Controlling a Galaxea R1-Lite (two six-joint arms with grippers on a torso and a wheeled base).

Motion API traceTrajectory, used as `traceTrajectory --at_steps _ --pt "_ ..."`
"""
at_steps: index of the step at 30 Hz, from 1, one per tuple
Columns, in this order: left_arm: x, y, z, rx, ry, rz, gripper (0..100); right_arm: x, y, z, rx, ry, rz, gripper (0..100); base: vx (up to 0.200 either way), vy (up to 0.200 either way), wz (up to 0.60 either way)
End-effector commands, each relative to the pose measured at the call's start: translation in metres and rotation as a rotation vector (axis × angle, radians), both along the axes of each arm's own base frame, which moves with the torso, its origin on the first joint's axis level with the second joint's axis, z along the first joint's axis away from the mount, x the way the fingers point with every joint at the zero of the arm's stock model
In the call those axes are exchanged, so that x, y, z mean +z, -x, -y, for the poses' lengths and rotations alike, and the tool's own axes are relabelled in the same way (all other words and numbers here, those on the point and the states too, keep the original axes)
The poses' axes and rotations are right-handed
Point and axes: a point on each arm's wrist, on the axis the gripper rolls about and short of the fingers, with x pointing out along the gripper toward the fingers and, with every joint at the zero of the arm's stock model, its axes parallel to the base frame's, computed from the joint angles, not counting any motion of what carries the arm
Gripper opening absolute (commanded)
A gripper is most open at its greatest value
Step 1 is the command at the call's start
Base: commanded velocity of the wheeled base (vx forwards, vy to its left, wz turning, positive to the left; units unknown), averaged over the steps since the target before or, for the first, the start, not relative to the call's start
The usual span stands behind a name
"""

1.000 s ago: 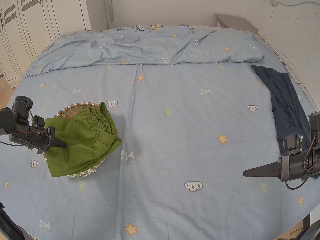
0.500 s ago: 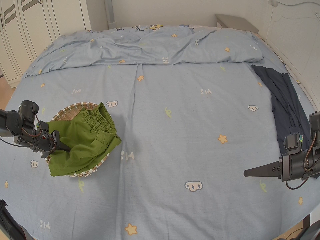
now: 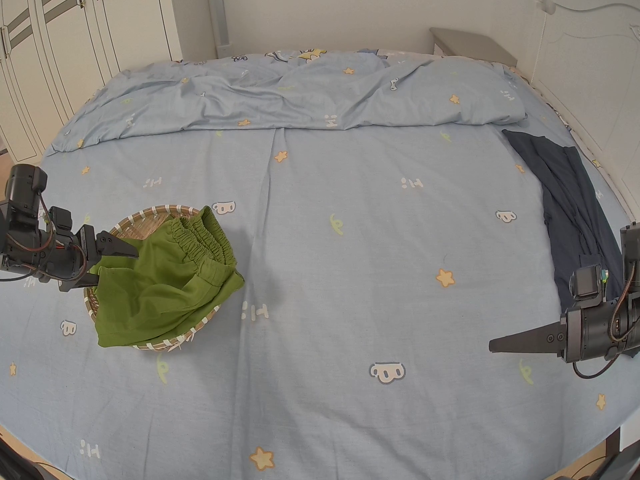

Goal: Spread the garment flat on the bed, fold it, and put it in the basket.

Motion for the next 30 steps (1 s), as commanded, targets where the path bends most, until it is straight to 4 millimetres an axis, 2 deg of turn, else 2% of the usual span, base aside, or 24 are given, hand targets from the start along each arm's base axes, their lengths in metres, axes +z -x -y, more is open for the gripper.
traceTrajectory --at_steps 1,5,6,7,8,9,10,11,12,14,15,16,17,21,23,24,26,30 --pt "0.035 0.032 0.015 -0.022 -0.029 0.109 100 0.004 0.004 0.001 0.000 -0.005 0.023 100 0.000 0.000 0.00" --pt "0.064 0.067 0.035 -0.018 -0.071 0.195 100 0.010 0.011 0.004 0.001 -0.009 0.069 100 0.000 0.000 0.00" --pt "0.075 0.085 0.044 -0.023 -0.077 0.244 100 0.012 0.018 0.005 0.003 0.004 0.109 100 0.000 0.000 0.00" --pt "0.079 0.092 0.047 -0.026 -0.077 0.263 100 0.013 0.021 0.006 0.002 0.011 0.129 100 0.000 0.000 0.00" --pt "0.088 0.117 0.057 -0.034 -0.066 0.316 100 0.014 0.033 0.011 -0.010 0.044 0.192 100 0.000 0.000 0.00" --pt "0.090 0.132 0.061 -0.042 -0.053 0.340 100 0.013 0.042 0.013 -0.020 0.064 0.229 100 0.000 0.000 0.00" --pt "0.090 0.139 0.063 -0.045 -0.047 0.349 100 0.012 0.046 0.015 -0.027 0.075 0.245 100 0.000 0.000 0.00" --pt "0.087 0.164 0.067 -0.054 -0.042 0.386 100 0.008 0.062 0.022 -0.054 0.107 0.302 100 0.000 0.000 0.00" --pt "0.087 0.169 0.067 -0.054 -0.042 0.392 100 0.007 0.065 0.023 -0.055 0.110 0.309 100 0.000 0.000 0.00" --pt "0.072 0.209 0.063 -0.029 -0.064 0.451 100 -0.004 0.098 0.032 -0.066 0.101 0.376 100 0.000 0.000 0.00" --pt "0.071 0.211 0.063 -0.027 -0.065 0.454 100 -0.005 0.100 0.032 -0.066 0.099 0.382 100 0.000 0.000 0.00" --pt "0.057 0.236 0.057 0.009 -0.081 0.490 100 -0.013 0.125 0.039 -0.081 0.078 0.449 100 0.000 0.000 0.00" --pt "0.048 0.250 0.054 0.035 -0.089 0.516 100 -0.018 0.138 0.043 -0.087 0.064 0.492 100 0.000 0.000 0.00" --pt "0.013 0.296 0.044 0.101 -0.090 0.623 100 -0.033 0.171 0.052 -0.097 0.031 0.544 100 0.000 0.000 0.00" --pt "0.013 0.296 0.044 0.101 -0.090 0.623 100 -0.033 0.171 0.052 -0.097 0.031 0.544 100 0.000 0.000 0.00" --pt "-0.012 0.320 0.039 0.111 -0.072 0.700 100 -0.040 0.185 0.056 -0.088 -0.007 0.531 100 0.000 0.000 0.00" --pt "-0.029 0.328 0.038 0.122 -0.071 0.719 100 -0.045 0.191 0.058 -0.080 -0.020 0.542 100 0.000 0.000 0.00" --pt "-0.046 0.331 0.043 0.212 -0.106 0.700 100 -0.051 0.196 0.059 -0.094 -0.023 0.557 100 0.000 0.000 0.00"
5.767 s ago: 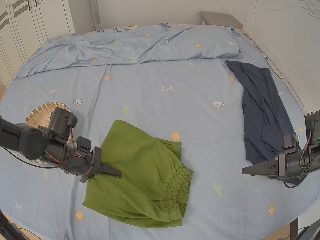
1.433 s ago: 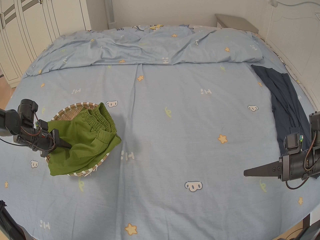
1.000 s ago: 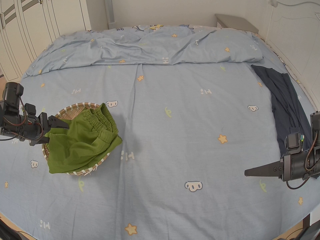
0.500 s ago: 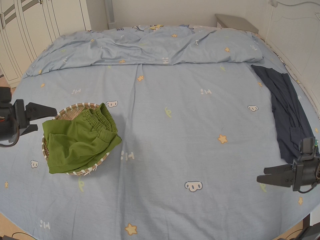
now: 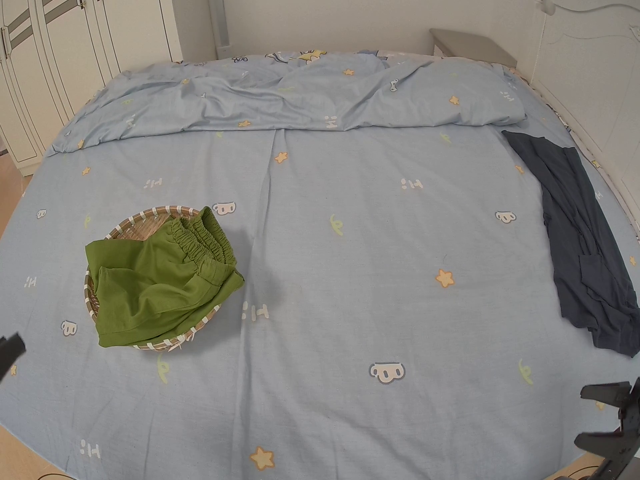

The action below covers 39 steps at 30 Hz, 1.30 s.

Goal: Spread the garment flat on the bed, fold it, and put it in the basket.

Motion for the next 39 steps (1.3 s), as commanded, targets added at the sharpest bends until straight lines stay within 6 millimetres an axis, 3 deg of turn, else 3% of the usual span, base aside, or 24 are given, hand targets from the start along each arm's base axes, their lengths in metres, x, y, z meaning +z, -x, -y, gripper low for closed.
traceTrajectory --at_steps 1,3,5,7,10,11,12,14,19,23,26,30,39 --pt "-0.078 0.060 -0.005 0.143 0.024 0.166 100 -0.036 0.048 0.014 -0.008 -0.058 0.138 100 0.000 0.000 0.00" --pt "-0.078 0.060 -0.005 0.148 0.022 0.169 100 -0.036 0.048 0.014 -0.008 -0.058 0.139 100 0.000 0.000 0.00" --pt "-0.088 0.059 -0.004 0.179 0.013 0.169 100 -0.051 0.052 0.015 -0.021 -0.063 0.159 100 0.000 0.000 0.00" --pt "-0.108 0.060 -0.002 0.186 -0.048 0.185 100 -0.066 0.054 0.016 -0.042 -0.066 0.186 100 0.000 0.000 0.00" --pt "-0.142 0.043 -0.003 0.209 -0.251 0.087 100 -0.067 0.058 0.019 -0.096 -0.086 0.228 100 0.000 0.000 0.00" --pt "-0.142 0.043 -0.003 0.209 -0.251 0.087 100 -0.067 0.058 0.019 -0.096 -0.086 0.228 100 0.000 0.000 0.00" --pt "-0.149 0.036 -0.006 0.325 -0.318 0.114 100 -0.068 0.058 0.020 -0.119 -0.085 0.235 100 0.000 0.000 0.00" --pt "-0.153 0.030 -0.008 0.432 -0.304 0.170 100 -0.067 0.057 0.022 -0.202 -0.070 0.243 100 0.000 0.000 0.00" --pt "-0.155 0.026 -0.008 0.435 -0.300 0.227 100 -0.068 0.053 0.027 -0.461 -0.032 0.269 100 0.000 0.000 0.00" --pt "-0.158 0.025 -0.004 0.247 -0.399 0.243 100 -0.073 0.049 0.032 -0.723 0.068 0.308 100 0.000 0.000 0.00" --pt "-0.160 0.025 -0.002 0.147 -0.460 0.252 100 -0.073 0.049 0.033 -0.764 0.199 0.367 100 0.000 0.000 0.00" --pt "-0.160 0.025 -0.002 0.151 -0.451 0.251 100 -0.072 0.050 0.033 -0.793 0.212 0.363 100 0.000 0.000 0.00" --pt "-0.160 0.025 -0.002 0.166 -0.397 0.242 100 -0.069 0.038 0.028 -0.946 0.391 0.199 100 0.000 0.000 0.00"
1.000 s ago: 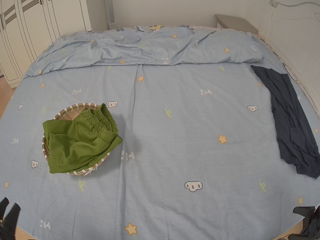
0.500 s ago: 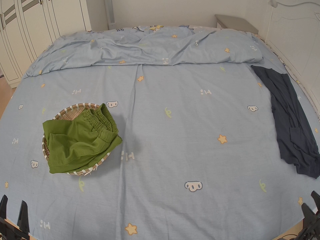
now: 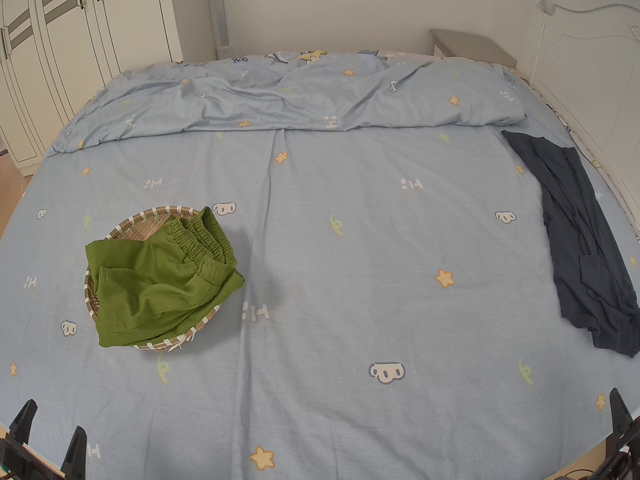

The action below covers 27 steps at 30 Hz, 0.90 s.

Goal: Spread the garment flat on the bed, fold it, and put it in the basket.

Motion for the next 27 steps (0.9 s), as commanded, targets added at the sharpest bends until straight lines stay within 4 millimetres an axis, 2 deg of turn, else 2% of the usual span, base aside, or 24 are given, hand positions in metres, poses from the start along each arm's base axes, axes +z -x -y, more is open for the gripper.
traceTrajectory --at_steps 1,3,5,9,11,14,16,23,27 --pt "-0.005 0.000 0.000 0.001 0.007 -0.005 100 0.002 -0.008 -0.005 -0.149 0.066 -0.118 100 0.000 0.000 0.00" --pt "-0.005 0.000 0.000 0.001 0.007 -0.005 100 0.001 -0.004 -0.005 -0.190 0.083 -0.076 100 0.000 0.000 0.00" --pt "-0.005 0.000 0.000 0.002 0.007 -0.005 100 -0.002 0.006 -0.006 -0.234 0.069 0.049 100 0.000 0.000 0.00" --pt "-0.005 0.000 0.000 0.002 0.007 -0.005 100 -0.003 0.004 -0.006 -0.283 0.028 0.081 100 0.000 0.000 0.00" --pt "-0.005 0.000 0.000 0.002 0.007 -0.005 100 -0.004 0.001 -0.007 -0.228 -0.006 0.145 100 0.000 0.000 0.00" --pt "-0.005 0.000 0.000 0.002 0.007 -0.005 100 -0.005 -0.001 -0.011 -0.053 -0.038 0.153 100 0.000 0.000 0.00" --pt "-0.005 0.000 0.000 0.002 0.007 -0.005 100 -0.006 -0.001 -0.011 -0.004 -0.009 0.145 100 0.000 0.000 0.00" --pt "-0.005 0.000 0.000 0.002 0.007 -0.005 100 -0.009 -0.002 -0.014 0.114 0.096 0.111 100 0.000 0.000 0.00" --pt "-0.005 0.000 0.000 0.002 0.007 -0.005 100 -0.010 -0.002 -0.014 0.112 0.071 0.104 100 0.000 0.000 0.00"
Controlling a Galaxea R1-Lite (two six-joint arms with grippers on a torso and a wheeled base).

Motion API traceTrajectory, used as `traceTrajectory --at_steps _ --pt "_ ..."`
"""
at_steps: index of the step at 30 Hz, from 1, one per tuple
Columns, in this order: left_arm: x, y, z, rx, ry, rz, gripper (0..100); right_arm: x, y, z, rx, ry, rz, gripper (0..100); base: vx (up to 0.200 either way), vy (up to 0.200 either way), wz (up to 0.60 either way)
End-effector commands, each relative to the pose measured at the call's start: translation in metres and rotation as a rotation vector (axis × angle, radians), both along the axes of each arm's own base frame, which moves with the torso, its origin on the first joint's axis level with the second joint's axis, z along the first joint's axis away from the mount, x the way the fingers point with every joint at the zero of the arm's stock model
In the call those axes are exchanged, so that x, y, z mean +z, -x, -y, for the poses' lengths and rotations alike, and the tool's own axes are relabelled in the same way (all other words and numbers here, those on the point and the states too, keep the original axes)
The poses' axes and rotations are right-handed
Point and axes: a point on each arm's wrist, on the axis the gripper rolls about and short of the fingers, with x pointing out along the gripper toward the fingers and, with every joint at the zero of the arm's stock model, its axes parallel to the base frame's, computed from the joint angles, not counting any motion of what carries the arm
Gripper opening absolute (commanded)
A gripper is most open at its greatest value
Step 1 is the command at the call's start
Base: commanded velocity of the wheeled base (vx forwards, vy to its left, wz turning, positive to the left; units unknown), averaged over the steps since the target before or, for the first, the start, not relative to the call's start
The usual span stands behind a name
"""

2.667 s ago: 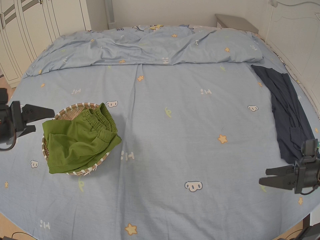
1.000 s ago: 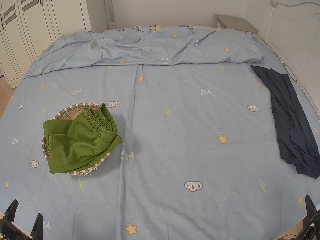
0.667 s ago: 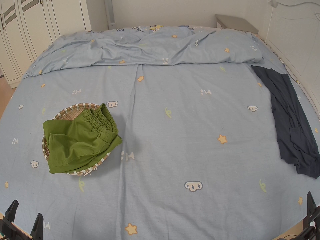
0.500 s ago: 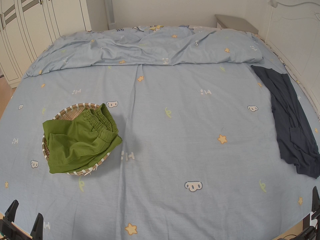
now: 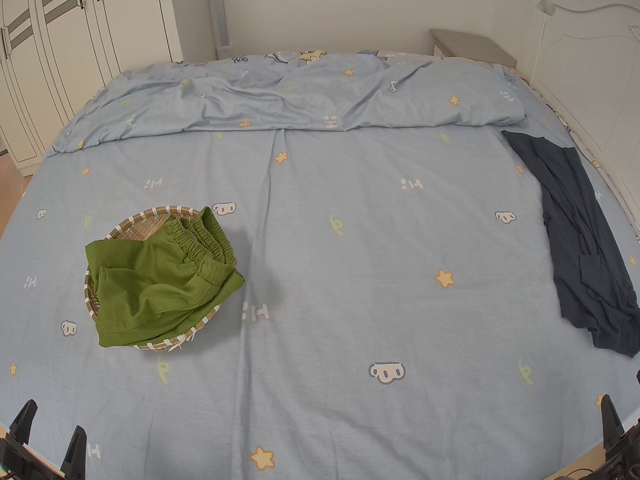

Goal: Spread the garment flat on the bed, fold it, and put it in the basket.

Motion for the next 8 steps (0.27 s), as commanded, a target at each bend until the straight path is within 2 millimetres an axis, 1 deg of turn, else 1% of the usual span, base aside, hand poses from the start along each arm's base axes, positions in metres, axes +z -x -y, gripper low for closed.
traceTrajectory --at_steps 1,8 --pt "-0.0047 -0.0002 0.0000 0.000 0.000 -0.003 100 -0.0057 -0.0001 0.0000 -0.003 -0.013 -0.006 100 0.000 0.000 0.00" --pt "-0.0047 -0.0002 0.0000 0.000 0.000 -0.003 100 -0.0051 -0.0001 0.0001 -0.006 -0.009 0.000 100 0.000 0.000 0.00"
